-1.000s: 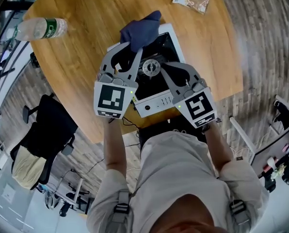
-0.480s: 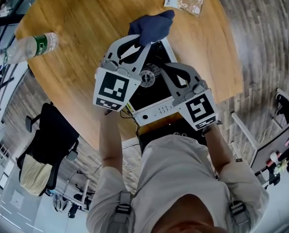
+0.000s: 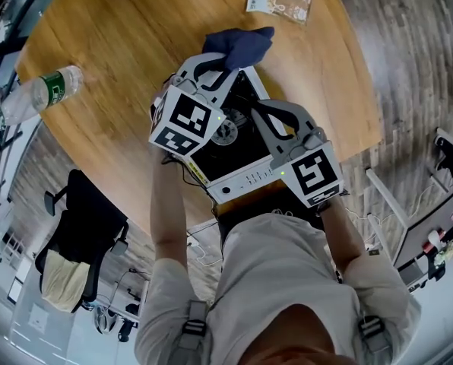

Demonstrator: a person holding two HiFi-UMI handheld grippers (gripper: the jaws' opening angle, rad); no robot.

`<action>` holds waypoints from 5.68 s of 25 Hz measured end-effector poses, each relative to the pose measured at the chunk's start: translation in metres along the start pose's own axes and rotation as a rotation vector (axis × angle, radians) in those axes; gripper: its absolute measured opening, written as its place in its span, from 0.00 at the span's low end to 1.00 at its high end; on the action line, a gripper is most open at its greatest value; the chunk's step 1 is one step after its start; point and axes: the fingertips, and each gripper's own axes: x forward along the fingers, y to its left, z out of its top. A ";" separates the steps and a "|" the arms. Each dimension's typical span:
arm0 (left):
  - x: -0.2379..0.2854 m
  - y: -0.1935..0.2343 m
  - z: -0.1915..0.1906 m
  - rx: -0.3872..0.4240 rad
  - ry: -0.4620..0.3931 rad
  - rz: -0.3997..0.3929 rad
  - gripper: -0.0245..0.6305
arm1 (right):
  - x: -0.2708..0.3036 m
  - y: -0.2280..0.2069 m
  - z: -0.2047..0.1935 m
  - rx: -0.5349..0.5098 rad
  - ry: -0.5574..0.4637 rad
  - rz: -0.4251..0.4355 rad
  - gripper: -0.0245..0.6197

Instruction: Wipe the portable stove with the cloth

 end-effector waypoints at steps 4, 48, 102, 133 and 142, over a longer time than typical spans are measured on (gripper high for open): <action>0.013 -0.001 -0.013 0.030 0.076 -0.039 0.15 | -0.001 -0.005 -0.002 0.008 0.006 -0.007 0.07; -0.078 0.015 -0.123 -0.010 0.278 -0.047 0.15 | 0.005 0.040 0.006 -0.083 0.042 0.013 0.07; -0.274 -0.080 -0.080 -0.277 -0.311 0.399 0.15 | -0.062 0.151 0.049 -0.280 -0.122 -0.103 0.07; -0.343 -0.149 -0.053 -0.267 -0.519 0.569 0.15 | -0.131 0.182 0.059 -0.292 -0.325 -0.123 0.07; -0.344 -0.152 -0.052 -0.267 -0.521 0.574 0.15 | -0.132 0.186 0.056 -0.299 -0.322 -0.119 0.07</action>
